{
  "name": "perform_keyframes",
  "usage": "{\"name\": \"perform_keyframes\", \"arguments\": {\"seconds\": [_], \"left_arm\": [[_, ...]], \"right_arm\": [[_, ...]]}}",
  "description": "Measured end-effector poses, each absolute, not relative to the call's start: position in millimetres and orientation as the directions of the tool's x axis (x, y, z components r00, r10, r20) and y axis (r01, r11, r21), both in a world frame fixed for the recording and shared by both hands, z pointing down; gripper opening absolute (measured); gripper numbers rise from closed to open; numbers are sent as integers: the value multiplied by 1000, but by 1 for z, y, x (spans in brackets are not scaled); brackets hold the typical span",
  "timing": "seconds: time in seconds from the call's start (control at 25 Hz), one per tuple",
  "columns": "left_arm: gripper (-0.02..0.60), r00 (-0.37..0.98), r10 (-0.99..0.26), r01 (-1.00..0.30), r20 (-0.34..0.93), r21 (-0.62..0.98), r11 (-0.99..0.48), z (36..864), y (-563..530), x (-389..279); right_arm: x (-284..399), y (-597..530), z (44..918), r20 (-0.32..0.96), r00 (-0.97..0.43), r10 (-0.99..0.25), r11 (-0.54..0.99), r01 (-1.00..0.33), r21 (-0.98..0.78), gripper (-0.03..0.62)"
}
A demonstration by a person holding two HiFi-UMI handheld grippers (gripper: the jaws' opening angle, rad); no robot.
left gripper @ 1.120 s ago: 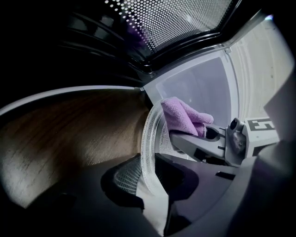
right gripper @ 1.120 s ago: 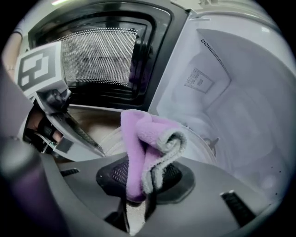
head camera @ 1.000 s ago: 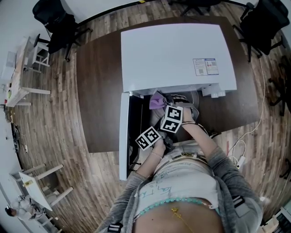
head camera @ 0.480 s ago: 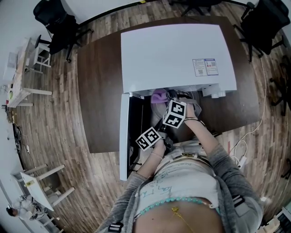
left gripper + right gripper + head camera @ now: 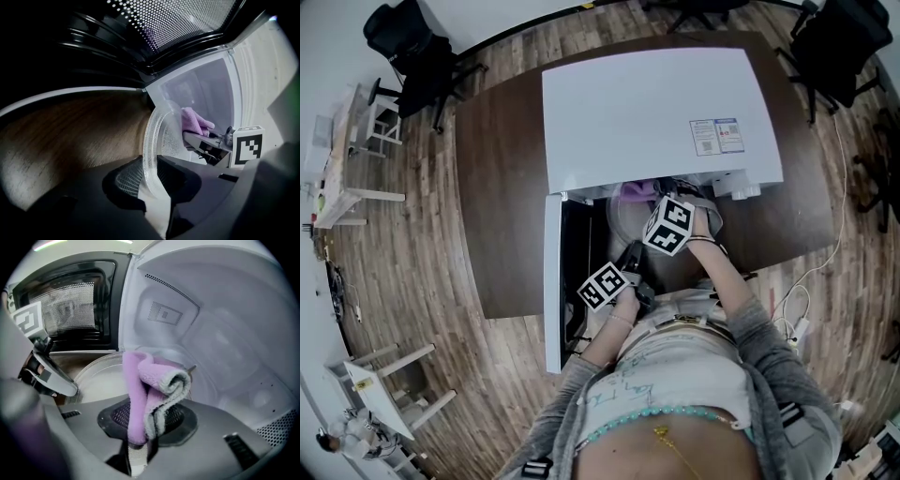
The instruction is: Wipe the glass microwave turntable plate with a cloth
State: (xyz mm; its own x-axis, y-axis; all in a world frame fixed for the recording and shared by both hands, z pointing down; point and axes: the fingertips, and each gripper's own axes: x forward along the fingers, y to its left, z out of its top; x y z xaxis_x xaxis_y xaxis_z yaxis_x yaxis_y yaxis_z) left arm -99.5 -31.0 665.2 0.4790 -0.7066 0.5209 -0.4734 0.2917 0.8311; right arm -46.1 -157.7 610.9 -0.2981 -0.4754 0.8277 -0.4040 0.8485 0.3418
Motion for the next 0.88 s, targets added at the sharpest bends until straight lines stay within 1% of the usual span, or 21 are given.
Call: {"name": "perform_keyframes", "arguments": {"seconds": [0.44, 0.88], "left_arm": [[92, 480, -705, -475, 522, 830, 291, 667, -32, -100], [92, 485, -701, -477, 523, 830, 289, 666, -31, -100]], "right_arm": [[-8, -153, 613, 836, -263, -481, 824, -461, 329, 115], [22, -126, 623, 857, -231, -461, 804, -517, 294, 115]]}}
